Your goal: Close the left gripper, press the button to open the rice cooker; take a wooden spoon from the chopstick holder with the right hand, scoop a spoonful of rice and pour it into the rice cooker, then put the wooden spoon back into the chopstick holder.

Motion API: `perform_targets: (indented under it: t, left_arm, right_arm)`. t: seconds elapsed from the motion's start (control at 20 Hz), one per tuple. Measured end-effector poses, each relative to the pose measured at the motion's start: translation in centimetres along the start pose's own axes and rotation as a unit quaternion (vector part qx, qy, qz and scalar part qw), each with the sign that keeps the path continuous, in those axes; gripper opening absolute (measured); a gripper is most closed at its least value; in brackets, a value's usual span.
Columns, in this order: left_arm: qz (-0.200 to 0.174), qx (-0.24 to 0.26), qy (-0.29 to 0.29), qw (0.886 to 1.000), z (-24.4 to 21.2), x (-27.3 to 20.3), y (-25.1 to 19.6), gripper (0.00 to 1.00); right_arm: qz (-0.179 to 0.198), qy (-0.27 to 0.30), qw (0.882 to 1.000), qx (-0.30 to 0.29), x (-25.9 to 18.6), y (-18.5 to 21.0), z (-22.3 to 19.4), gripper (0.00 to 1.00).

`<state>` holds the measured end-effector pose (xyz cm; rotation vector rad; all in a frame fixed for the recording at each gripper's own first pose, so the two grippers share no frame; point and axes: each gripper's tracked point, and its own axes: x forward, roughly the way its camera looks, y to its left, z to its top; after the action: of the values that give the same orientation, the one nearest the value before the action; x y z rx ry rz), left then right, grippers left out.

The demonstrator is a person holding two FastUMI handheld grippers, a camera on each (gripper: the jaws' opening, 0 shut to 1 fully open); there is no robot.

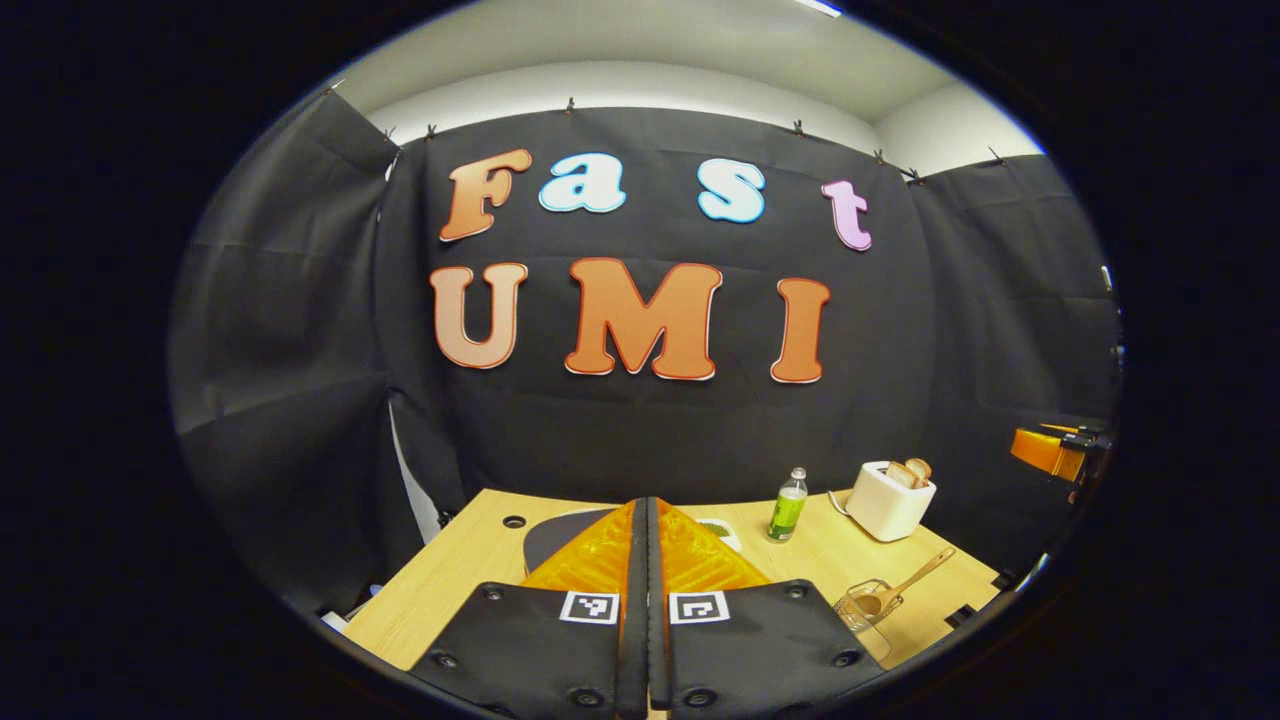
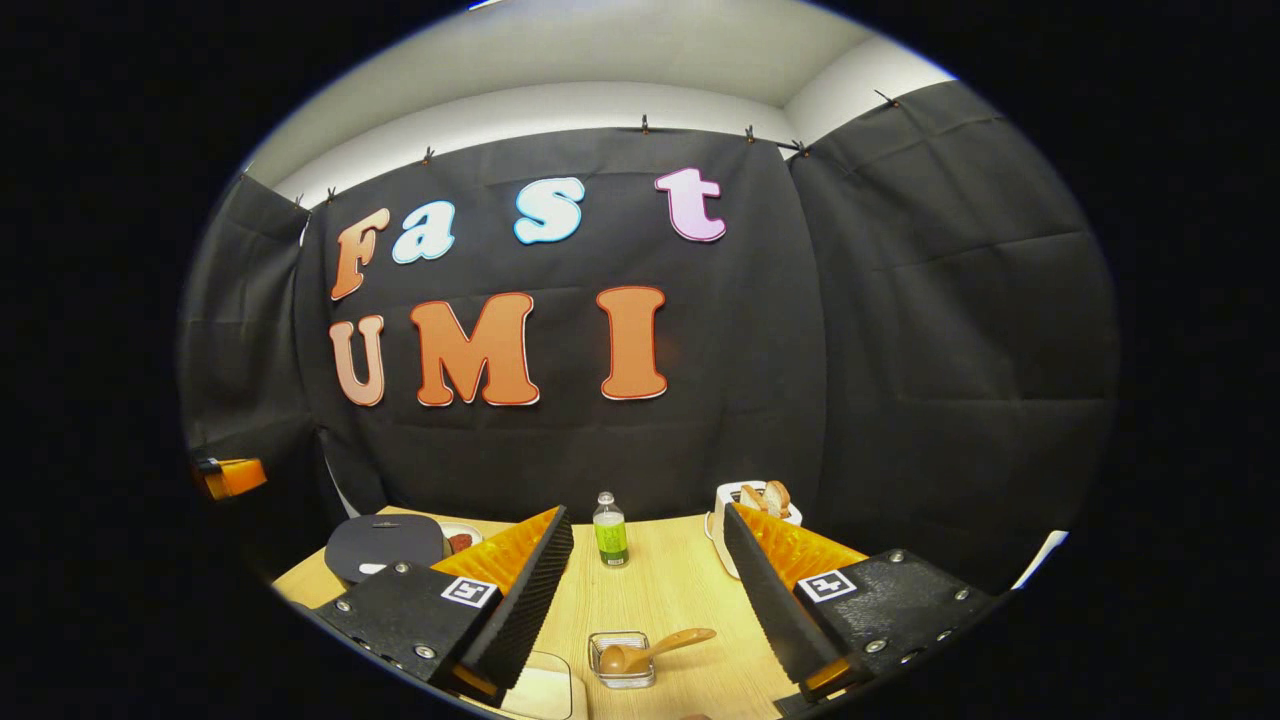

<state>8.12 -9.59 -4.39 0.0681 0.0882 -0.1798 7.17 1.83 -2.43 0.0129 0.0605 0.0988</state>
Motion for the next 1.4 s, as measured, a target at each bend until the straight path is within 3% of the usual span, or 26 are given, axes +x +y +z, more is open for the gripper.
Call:
perform_targets:
  t: [0.15, 0.2, 0.45, 0.55, 0.8, 1.05, 1.25, 1.4]
  left_arm:
    - [-0.017, 0.012, 0.009, 1.000, -2.2, 2.4, -1.4, 0.05]
    - [-0.021, 0.013, 0.019, 1.000, -3.3, 3.1, -1.6, 0.02]
    - [-0.035, 0.016, 0.081, 0.996, -9.5, 6.5, -2.2, 0.04]
    - [-0.044, -0.003, 0.106, 0.993, -11.8, 7.1, -2.8, 0.05]
    - [-0.032, -0.003, 0.157, 0.987, -16.0, 8.6, -2.1, 0.05]
    - [-0.037, 0.030, 0.153, 0.987, -16.5, 8.4, -2.0, 0.02]
    - [-0.042, -0.019, 0.156, 0.987, -16.8, 8.1, -1.5, 0.05]
    - [-0.040, 0.009, 0.151, 0.988, -16.4, 8.4, -1.6, 0.05]
  right_arm:
    - [-0.008, 0.002, 1.000, -0.005, -0.2, -0.7, -0.3, 0.94]
    - [-0.011, 0.003, 1.000, -0.005, -0.2, -1.0, -0.3, 0.94]
    - [-0.028, 0.006, 1.000, -0.006, -0.6, -2.8, -0.7, 0.94]
    - [-0.036, 0.010, 0.999, -0.009, -0.6, -3.6, -1.2, 0.94]
    - [-0.056, 0.026, 0.998, -0.002, -0.6, -5.4, -2.4, 0.94]
    - [-0.066, 0.035, 0.997, 0.008, -0.2, -6.3, -3.4, 0.94]
    - [-0.064, 0.044, 0.997, 0.009, 0.0, -6.3, -4.3, 0.94]
    - [-0.063, 0.048, 0.997, 0.004, -0.2, -6.3, -4.8, 0.94]
